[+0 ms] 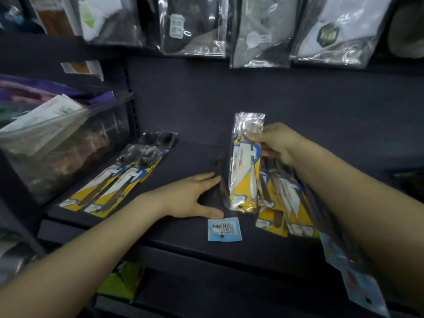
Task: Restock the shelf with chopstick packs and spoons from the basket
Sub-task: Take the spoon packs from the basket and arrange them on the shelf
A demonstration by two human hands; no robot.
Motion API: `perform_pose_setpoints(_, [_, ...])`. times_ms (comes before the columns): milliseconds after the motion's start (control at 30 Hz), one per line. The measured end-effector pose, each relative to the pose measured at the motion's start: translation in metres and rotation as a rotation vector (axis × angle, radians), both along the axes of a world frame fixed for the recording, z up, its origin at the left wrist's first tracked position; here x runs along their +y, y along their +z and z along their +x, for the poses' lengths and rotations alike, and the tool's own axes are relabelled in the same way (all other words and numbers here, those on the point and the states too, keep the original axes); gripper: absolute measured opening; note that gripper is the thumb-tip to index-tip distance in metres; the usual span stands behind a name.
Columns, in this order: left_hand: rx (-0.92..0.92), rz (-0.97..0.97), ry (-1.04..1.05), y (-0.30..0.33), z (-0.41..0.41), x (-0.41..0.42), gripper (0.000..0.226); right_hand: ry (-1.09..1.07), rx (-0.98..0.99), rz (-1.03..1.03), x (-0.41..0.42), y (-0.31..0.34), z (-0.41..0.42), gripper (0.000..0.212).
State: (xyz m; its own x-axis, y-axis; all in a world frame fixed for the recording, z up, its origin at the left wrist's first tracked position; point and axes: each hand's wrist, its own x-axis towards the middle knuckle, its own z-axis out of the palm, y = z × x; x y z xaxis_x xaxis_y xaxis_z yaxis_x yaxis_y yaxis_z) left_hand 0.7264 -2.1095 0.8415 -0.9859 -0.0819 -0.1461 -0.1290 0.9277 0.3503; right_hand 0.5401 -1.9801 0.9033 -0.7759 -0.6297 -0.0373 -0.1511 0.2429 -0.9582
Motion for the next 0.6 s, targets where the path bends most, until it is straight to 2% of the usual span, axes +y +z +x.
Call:
perform_pose_setpoints(167, [-0.011,0.004,-0.044,-0.002,-0.036,0.016,0.084,-0.008,-0.106,-0.189,0.038,0.020,-0.018,0.022])
perform_pose_setpoints(233, [0.074,0.077,-0.043,0.004,-0.047,0.023,0.071,-0.045,-0.150,-0.243,0.045,0.023,-0.022,0.023])
perform_pose_setpoints(267, [0.185,0.197,0.010,0.009,-0.051,0.026,0.059,-0.067,-0.161,-0.256,0.047,0.024,-0.024,0.023])
perform_pose_setpoints(333, [0.392,0.615,0.203,0.024,-0.053,0.035,0.037,-0.091,-0.180,-0.270,0.045,0.022,-0.024,0.021])
perform_pose_setpoints(400, [0.423,1.057,0.314,0.037,-0.050,0.044,0.033,-0.102,-0.206,-0.290,0.036,0.016,-0.020,0.017])
perform_pose_setpoints(433, [0.404,1.144,0.313,0.040,-0.049,0.047,0.031,-0.101,-0.230,-0.311,0.030,0.012,-0.016,0.016])
perform_pose_setpoints(533, [0.404,1.103,0.282,0.036,-0.037,0.052,0.013,-0.043,-0.293,-0.350,0.011,0.002,0.000,0.019])
perform_pose_setpoints(600, [0.429,1.097,0.356,0.030,-0.029,0.043,0.013,0.013,-0.316,-0.325,-0.001,-0.005,0.008,0.023])
